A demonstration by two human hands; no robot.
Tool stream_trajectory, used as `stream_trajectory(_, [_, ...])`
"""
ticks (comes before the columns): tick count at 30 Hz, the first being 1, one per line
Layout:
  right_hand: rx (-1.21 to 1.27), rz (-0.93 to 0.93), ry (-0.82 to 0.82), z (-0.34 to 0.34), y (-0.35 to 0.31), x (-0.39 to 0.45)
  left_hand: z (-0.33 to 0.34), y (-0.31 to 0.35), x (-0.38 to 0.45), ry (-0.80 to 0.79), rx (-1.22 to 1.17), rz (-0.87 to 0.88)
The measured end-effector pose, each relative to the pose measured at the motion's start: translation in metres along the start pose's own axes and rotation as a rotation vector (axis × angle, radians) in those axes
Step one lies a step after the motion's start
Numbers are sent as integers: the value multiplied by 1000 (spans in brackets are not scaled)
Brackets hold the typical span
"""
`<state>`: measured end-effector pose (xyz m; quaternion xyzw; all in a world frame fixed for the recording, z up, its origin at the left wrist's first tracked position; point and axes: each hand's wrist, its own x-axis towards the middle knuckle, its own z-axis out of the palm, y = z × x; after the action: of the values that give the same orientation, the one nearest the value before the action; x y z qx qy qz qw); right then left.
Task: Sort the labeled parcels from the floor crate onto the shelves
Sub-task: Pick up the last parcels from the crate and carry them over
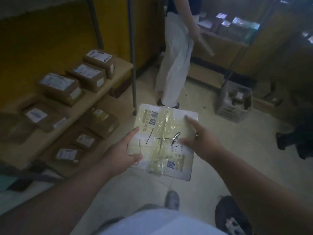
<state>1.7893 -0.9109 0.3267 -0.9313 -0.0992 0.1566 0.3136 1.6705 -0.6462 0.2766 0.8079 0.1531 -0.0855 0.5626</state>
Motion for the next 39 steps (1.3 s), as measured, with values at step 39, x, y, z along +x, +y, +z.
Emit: stream_trajectory(39, [-461,-526,-297,387,31,669,-30,-278,531,535,-103,-507])
